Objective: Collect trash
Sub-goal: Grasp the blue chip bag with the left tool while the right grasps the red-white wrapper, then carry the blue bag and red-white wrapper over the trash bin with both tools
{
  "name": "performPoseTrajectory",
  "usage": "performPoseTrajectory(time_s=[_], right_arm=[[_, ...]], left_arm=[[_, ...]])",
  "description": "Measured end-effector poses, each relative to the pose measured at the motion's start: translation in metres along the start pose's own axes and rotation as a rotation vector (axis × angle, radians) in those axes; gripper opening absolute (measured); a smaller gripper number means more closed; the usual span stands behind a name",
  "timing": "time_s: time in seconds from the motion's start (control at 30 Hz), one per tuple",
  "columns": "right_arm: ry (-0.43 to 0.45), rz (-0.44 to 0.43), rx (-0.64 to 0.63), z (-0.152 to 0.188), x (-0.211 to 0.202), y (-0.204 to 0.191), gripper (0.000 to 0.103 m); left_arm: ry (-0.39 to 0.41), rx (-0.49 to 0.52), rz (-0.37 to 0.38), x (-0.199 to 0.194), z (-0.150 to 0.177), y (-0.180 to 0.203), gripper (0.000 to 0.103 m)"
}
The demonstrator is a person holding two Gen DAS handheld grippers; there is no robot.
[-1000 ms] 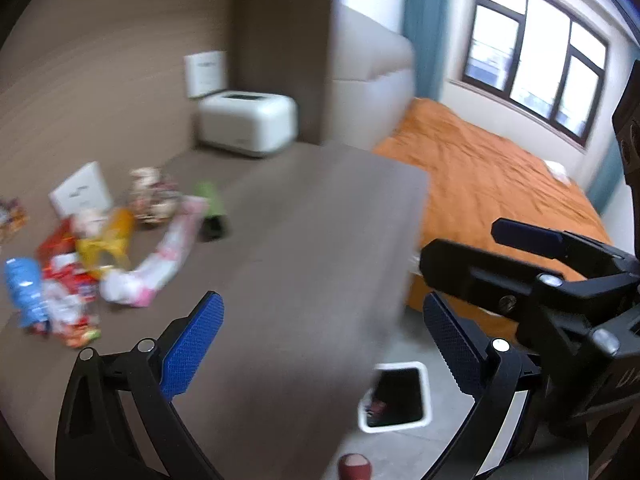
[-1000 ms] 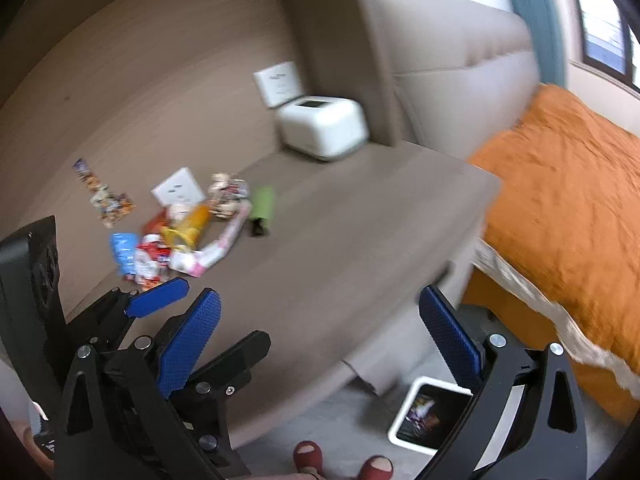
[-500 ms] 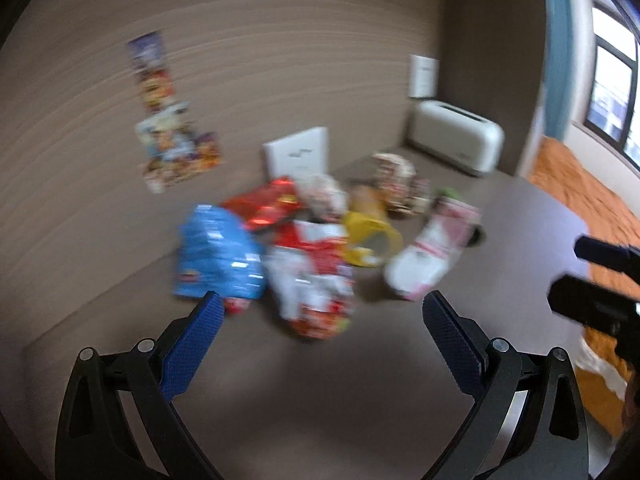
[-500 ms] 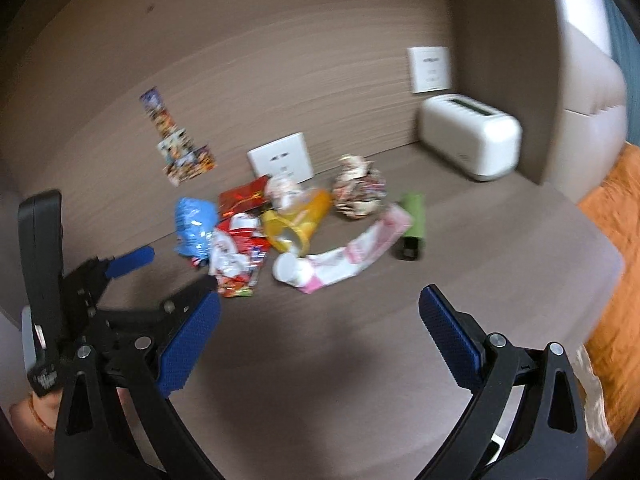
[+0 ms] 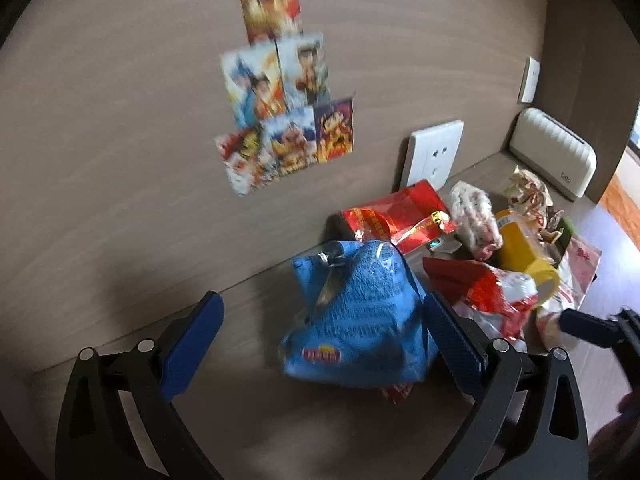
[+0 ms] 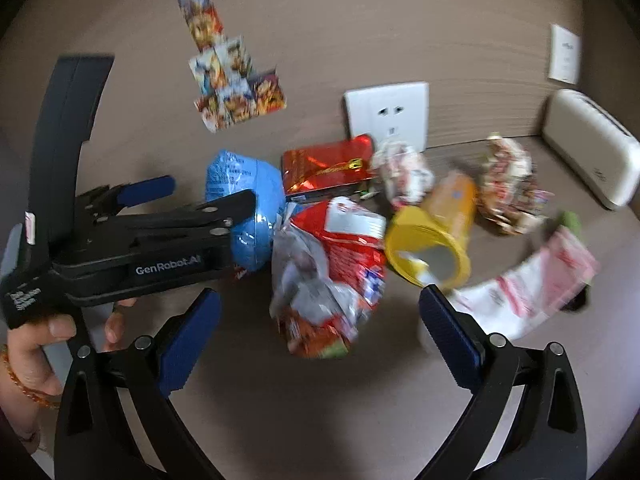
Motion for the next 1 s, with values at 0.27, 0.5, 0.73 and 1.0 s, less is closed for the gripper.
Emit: performPoseTrajectory(time_s=[0.27,0.5,0.73,1.0], right_arm=[[-0.015,0.057,-0.070,-0.008,0.040,-0.013,0.089],[-0.036,0.026,0.004,-0.002,0.022,0.006,0.072],[0.013,-0.026,0.070,-0.011,-0.024,0.016,0.072],[0.163,-0.003,0.090,-0.022,-0.113,0.038,0.072]], left_arm=[[-0.037,-0.021,0.164,0.035,0.000,0.016,0.086],[-0.026,-0.078,0.181,0.028,0.008,0.011,0.076],[-0.009,-0.039,0.104,-0.018,0.014,0.006,0.076],[0.015,0.051,0.137,-0.079,0.009,0.066,0.076]])
Point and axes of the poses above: each gripper's, at about its wrist camera, not at the fingertips, and x roughly the way its jaws point, y to its right, z to its underside, the point moved 8 cm from there along x, roughly the way its jaws point, and after that the axes turned 11 degrees about z, right-handed, at the moved point
